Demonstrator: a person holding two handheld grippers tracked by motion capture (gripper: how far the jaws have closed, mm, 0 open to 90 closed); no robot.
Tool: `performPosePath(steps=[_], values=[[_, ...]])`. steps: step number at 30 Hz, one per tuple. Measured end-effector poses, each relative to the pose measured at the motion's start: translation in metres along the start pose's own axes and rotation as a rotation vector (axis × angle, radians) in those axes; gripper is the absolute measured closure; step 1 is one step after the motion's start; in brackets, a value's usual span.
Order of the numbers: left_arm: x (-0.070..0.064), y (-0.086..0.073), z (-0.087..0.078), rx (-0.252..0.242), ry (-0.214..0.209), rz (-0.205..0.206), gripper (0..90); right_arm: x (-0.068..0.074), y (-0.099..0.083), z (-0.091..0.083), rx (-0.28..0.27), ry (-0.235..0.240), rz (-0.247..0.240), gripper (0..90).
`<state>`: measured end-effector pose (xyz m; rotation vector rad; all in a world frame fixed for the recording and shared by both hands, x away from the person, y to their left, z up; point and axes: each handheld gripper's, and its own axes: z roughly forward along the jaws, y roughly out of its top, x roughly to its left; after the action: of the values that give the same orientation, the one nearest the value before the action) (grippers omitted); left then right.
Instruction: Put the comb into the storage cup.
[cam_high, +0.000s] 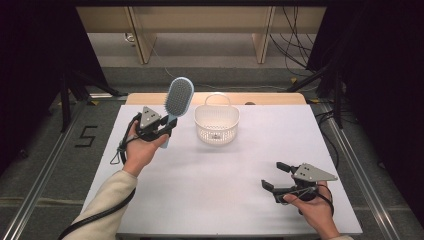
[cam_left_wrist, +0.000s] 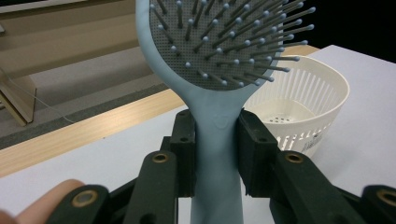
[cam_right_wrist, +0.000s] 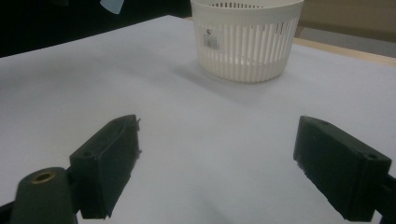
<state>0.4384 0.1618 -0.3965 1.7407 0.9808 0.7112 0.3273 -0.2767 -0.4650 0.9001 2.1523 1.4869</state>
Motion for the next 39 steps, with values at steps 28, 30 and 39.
performPosePath(steps=[28,30,39], values=[[-0.008,0.008,0.008,-0.017,-0.017,0.011,69.8,0.0,0.0,0.0,-0.004,0.003,0.004,15.1],[-0.009,0.008,0.008,-0.02,-0.018,0.008,69.8,0.0,0.0,0.0,-0.003,0.002,0.004,15.1],[-0.011,0.011,0.01,-0.024,-0.026,0.009,69.8,0.0,0.0,0.0,-0.002,0.003,0.004,15.1]])
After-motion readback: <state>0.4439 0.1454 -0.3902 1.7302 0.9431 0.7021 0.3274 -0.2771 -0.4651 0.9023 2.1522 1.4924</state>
